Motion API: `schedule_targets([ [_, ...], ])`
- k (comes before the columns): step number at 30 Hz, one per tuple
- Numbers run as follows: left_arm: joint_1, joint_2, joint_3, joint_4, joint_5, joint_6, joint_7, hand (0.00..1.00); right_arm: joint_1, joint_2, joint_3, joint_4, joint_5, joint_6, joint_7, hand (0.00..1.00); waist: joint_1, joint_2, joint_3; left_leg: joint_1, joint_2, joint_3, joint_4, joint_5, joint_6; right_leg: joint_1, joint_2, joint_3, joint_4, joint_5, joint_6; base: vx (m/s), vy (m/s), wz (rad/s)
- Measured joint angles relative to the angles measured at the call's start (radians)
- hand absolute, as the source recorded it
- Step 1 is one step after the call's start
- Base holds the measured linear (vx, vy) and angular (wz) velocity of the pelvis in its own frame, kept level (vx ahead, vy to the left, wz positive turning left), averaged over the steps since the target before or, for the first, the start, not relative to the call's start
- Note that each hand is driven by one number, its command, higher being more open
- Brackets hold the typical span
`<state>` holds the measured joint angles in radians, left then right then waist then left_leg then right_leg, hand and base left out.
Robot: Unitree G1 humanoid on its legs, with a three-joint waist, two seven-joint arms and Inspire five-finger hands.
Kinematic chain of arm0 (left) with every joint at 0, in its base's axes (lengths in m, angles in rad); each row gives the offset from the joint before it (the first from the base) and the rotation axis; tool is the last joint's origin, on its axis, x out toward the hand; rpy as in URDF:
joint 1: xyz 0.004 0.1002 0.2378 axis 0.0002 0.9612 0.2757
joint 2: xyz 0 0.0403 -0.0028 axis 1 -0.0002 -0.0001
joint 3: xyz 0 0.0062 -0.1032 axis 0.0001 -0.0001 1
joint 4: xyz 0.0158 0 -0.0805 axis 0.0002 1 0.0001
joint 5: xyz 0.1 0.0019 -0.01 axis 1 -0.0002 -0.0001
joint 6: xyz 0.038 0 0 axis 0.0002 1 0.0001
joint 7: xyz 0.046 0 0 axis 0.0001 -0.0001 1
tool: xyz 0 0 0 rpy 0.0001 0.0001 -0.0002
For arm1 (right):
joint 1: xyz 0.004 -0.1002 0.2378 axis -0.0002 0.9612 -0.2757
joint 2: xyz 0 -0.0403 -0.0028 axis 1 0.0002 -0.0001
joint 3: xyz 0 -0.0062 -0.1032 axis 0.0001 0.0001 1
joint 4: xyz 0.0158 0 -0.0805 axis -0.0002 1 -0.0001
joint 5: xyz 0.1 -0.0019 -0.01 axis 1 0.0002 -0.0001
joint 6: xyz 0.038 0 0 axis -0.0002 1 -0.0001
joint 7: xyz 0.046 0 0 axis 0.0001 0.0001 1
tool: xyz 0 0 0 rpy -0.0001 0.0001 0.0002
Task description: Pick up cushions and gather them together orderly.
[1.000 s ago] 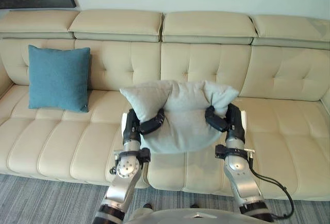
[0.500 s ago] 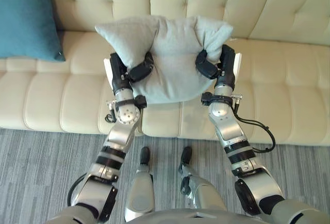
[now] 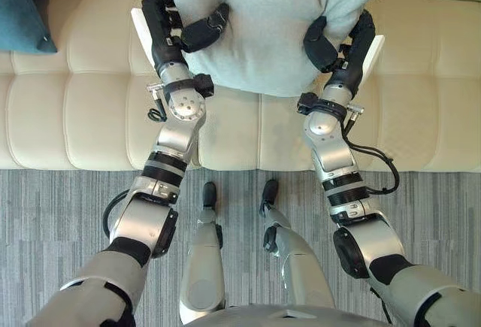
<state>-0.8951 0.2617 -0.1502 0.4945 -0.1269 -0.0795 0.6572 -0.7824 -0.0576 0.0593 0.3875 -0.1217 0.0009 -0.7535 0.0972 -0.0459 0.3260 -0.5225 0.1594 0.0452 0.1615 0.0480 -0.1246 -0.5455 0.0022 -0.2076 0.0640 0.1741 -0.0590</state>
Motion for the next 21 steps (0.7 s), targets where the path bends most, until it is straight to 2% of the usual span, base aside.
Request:
schedule_targets([
  [4, -0.043, 0.035, 0.019, 0.02, -0.001, 0.0, -0.011, 1.0, -0.076, -0.011, -0.001, 0.034, 0.006, -0.009, 0.004, 1.0, -0.005, -0.001, 0.021, -0.001, -0.001, -0.002, -0.005, 0.003, -0.003, 0.0, 0.0, -0.003, -0.005, 0.001, 0.0, 0.06, 0.014, 0.02],
  [8, -0.106, 0.079, 0.019, 0.083, -0.018, 0.0, -0.054, 1.0, -0.158, -0.068, -0.013, 0.115, 0.029, -0.032, 0.031, 1.0, -0.007, -0.003, 0.022, 0.003, -0.008, -0.012, -0.04, 0.032, -0.004, 0.002, -0.006, -0.014, -0.015, 0.003, -0.001, 0.06, 0.021, 0.12],
  [11, -0.137, 0.113, 0.035, 0.143, -0.024, -0.002, -0.104, 1.0, -0.214, -0.112, -0.042, 0.198, 0.11, -0.056, 0.076, 1.0, -0.008, -0.003, 0.032, 0.035, -0.013, -0.014, -0.068, 0.047, -0.002, 0.028, -0.01, -0.018, -0.021, 0.002, -0.001, 0.06, 0.026, 0.07],
  [16, -0.168, 0.129, 0.135, 0.202, -0.081, -0.031, -0.134, 1.0, -0.269, -0.173, -0.103, 0.263, 0.192, -0.06, 0.109, 1.0, -0.011, -0.004, 0.041, 0.051, -0.015, -0.027, -0.091, 0.059, -0.002, 0.041, -0.01, -0.031, -0.03, 0.003, -0.002, 0.03, 0.018, 0.07],
  [18, -0.171, 0.168, 0.202, 0.226, -0.157, -0.034, -0.141, 1.0, -0.308, -0.202, -0.126, 0.309, 0.272, -0.059, 0.136, 1.0, -0.009, -0.004, 0.042, 0.055, -0.012, -0.03, -0.103, 0.063, -0.005, 0.044, -0.006, -0.037, -0.036, 0.006, -0.005, 0.03, 0.006, 0.05],
  [21, -0.171, 0.185, 0.271, 0.246, -0.223, -0.041, -0.144, 1.0, -0.315, -0.226, -0.136, 0.318, 0.334, -0.059, 0.161, 1.0, -0.003, -0.004, 0.046, 0.068, -0.01, -0.033, -0.114, 0.069, -0.008, 0.063, -0.004, -0.043, -0.051, 0.01, -0.006, 0.05, 0.001, 0.07],
])
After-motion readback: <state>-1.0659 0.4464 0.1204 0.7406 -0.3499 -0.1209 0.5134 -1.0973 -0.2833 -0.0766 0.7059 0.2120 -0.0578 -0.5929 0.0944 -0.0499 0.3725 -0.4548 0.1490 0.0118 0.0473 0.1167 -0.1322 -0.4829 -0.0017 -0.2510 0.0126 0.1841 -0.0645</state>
